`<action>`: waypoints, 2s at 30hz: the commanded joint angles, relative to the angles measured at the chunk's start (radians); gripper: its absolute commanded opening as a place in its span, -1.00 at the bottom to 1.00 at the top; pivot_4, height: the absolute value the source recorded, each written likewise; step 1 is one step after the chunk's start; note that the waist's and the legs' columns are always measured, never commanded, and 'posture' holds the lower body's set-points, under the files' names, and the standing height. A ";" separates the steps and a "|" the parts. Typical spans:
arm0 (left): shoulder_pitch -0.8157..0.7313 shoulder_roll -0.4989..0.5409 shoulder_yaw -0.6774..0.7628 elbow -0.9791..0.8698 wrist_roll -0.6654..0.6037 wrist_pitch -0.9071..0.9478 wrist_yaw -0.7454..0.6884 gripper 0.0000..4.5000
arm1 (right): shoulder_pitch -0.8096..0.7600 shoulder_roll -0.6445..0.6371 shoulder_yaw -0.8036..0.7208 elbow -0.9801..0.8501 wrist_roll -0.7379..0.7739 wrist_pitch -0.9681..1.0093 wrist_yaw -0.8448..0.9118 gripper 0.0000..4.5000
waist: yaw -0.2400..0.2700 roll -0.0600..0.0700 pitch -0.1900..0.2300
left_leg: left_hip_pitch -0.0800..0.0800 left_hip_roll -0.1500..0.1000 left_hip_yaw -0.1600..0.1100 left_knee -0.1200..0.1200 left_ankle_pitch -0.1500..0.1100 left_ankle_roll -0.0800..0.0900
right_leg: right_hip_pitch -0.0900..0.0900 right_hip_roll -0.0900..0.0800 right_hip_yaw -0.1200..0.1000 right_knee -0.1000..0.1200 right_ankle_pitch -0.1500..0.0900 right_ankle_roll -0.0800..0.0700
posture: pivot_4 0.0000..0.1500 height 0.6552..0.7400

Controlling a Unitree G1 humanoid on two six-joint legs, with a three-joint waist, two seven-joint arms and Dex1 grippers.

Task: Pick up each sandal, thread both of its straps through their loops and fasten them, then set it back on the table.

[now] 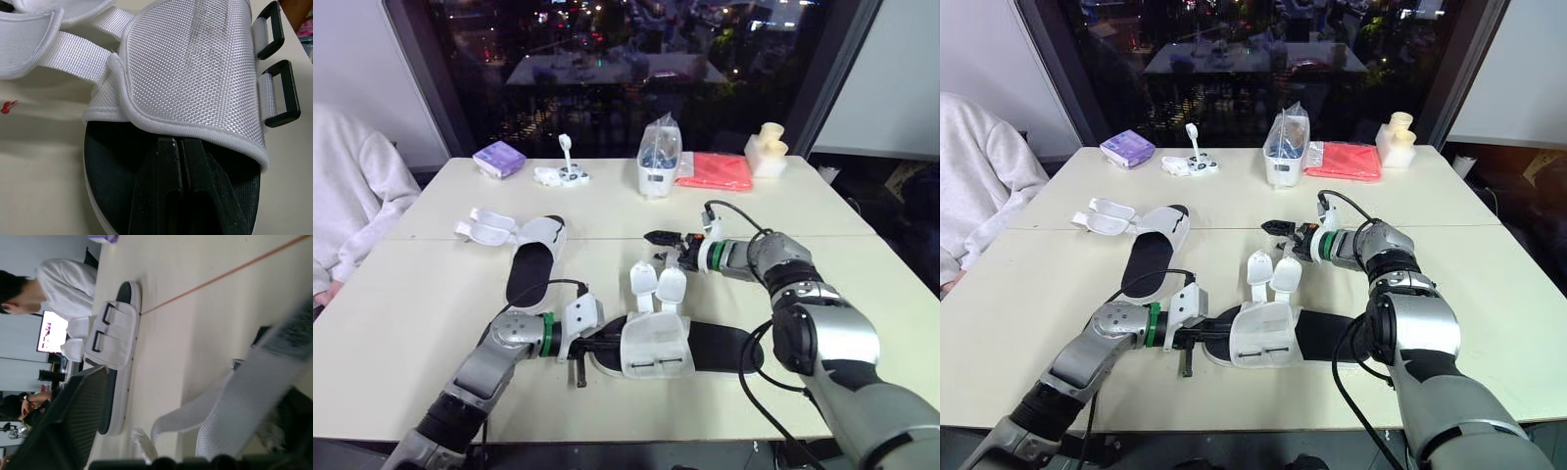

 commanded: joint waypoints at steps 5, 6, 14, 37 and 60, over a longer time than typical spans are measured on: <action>0.008 -0.009 -0.001 -0.053 -0.005 0.014 0.012 -1.00 | -0.056 -0.027 -0.035 -0.035 -0.004 0.023 0.061 -0.73 | 0.001 0.000 0.000 | 0.000 0.000 0.000 0.000 0.000 0.000 | 0.000 0.000 0.000 0.000 0.000 0.000 | 1.00 1.00; 0.008 -0.010 -0.001 -0.054 -0.005 0.016 0.011 -1.00 | -0.054 -0.033 -0.022 -0.058 -0.008 0.042 0.089 -0.94 | 0.001 0.000 0.000 | 0.000 0.000 0.000 0.000 0.000 0.000 | 0.000 0.000 0.000 0.000 0.000 0.000 | 1.00 1.00; 0.013 -0.012 -0.005 -0.055 -0.005 0.019 0.008 -1.00 | 0.232 -0.098 0.155 -0.850 0.116 0.294 0.277 -0.98 | 0.007 0.001 0.000 | -0.003 0.000 -0.003 -0.002 0.000 0.000 | -0.001 -0.001 0.000 -0.002 0.000 0.000 | 1.00 1.00; 0.016 0.009 0.000 -0.037 -0.018 0.036 -0.037 -1.00 | 0.995 -0.479 0.528 -1.614 -0.555 -1.545 0.489 -0.98 | 0.007 0.000 0.001 | 0.003 -0.001 -0.006 0.001 -0.001 0.002 | 0.008 0.003 -0.001 -0.006 0.000 0.001 | 1.00 1.00; 0.049 -0.010 -0.017 -0.043 -0.007 0.019 -0.023 -1.00 | 1.151 -0.937 0.508 -1.576 0.080 -0.818 0.602 0.99 | 0.009 0.000 0.000 | 0.006 0.000 -0.007 0.001 -0.001 0.001 | 0.012 0.000 -0.001 -0.007 0.000 0.000 | 1.00 1.00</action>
